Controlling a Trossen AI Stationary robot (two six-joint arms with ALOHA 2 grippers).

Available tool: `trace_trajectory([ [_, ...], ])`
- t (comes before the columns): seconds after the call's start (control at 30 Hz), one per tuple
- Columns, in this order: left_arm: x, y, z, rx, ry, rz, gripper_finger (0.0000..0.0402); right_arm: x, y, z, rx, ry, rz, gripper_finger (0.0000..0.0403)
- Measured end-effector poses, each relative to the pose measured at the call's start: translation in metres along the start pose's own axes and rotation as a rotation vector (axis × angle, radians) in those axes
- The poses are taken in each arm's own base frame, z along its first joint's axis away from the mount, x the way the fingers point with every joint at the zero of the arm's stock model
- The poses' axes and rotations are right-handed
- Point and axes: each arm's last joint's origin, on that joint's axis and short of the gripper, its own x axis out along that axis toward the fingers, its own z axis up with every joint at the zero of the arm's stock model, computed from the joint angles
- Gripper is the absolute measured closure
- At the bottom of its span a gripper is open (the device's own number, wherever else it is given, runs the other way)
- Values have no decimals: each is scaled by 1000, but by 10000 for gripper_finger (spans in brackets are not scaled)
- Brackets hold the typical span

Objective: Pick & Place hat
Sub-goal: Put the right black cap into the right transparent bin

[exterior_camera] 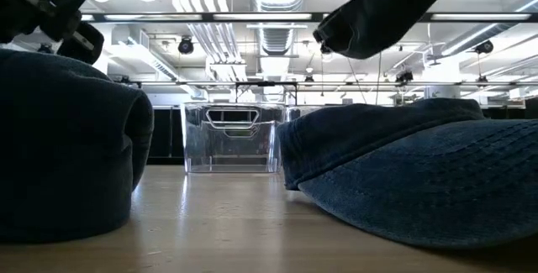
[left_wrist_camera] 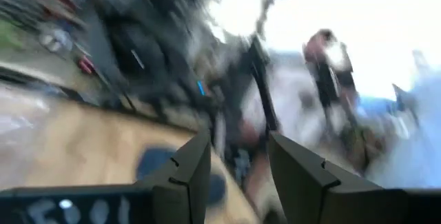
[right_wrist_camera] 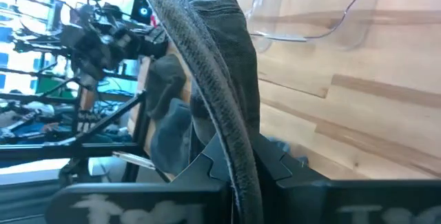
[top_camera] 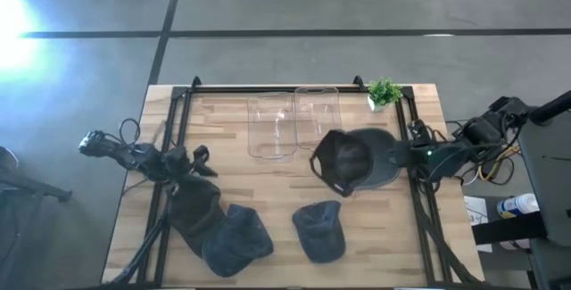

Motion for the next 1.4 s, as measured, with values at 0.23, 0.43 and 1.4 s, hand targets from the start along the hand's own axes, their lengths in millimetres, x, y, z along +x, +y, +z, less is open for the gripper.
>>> trace_trajectory([
  [0.23,-7,-4,33,-582,-478,58,262,17,-6,-12,40,2,-42,390],
  [0.43,-15,2,42,-720,-780,276,261,25,-5,-18,58,7,-3,390],
  [1.4,113,-9,45,32,103,617,262,4,48,-7,55,-154,322,390],
])
